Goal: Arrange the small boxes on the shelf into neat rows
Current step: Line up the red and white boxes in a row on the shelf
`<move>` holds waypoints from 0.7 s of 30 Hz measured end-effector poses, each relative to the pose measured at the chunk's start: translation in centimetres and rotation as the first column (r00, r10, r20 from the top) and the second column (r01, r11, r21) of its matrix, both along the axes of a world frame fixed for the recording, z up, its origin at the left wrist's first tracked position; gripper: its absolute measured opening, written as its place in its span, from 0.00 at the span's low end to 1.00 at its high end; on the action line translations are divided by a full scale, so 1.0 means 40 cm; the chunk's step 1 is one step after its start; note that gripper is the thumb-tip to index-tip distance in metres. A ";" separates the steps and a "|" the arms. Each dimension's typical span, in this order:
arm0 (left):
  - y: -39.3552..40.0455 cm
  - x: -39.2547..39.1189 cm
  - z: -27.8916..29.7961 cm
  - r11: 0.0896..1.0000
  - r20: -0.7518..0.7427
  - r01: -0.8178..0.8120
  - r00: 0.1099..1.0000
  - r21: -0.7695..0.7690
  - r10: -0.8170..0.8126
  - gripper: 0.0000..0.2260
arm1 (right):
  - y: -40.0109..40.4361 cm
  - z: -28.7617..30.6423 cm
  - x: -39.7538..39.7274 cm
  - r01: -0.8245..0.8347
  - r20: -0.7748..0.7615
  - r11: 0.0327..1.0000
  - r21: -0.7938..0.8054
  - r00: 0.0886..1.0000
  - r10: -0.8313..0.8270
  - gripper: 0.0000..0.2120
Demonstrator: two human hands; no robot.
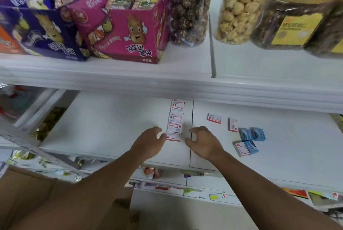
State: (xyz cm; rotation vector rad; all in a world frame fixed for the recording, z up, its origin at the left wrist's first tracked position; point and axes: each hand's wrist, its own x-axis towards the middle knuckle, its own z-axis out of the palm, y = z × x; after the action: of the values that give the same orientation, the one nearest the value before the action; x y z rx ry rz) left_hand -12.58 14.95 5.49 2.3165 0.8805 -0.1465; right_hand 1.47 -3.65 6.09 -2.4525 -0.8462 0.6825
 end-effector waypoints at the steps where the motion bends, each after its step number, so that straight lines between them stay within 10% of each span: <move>1: -0.007 -0.002 0.020 0.998 -0.024 0.029 0.999 0.055 -0.028 0.24 | -0.003 0.020 0.005 -0.018 0.041 1.000 -0.004 0.999 0.018 0.28; 8: -0.074 0.019 0.126 0.923 -0.129 0.145 0.986 0.358 -0.105 0.27 | -0.024 0.124 0.031 -0.117 0.181 0.989 -0.096 0.975 0.132 0.25; 21: -0.262 -0.001 0.188 0.845 -0.132 0.241 0.970 0.478 -0.202 0.23 | -0.173 0.185 -0.023 -0.079 0.291 0.983 -0.167 0.949 0.125 0.25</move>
State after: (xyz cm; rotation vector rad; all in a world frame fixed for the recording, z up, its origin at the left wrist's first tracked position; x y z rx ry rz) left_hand -12.62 4.46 12.99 2.9111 0.7441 -0.1198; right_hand 0.53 -10.59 13.51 -2.7114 -1.0785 0.4266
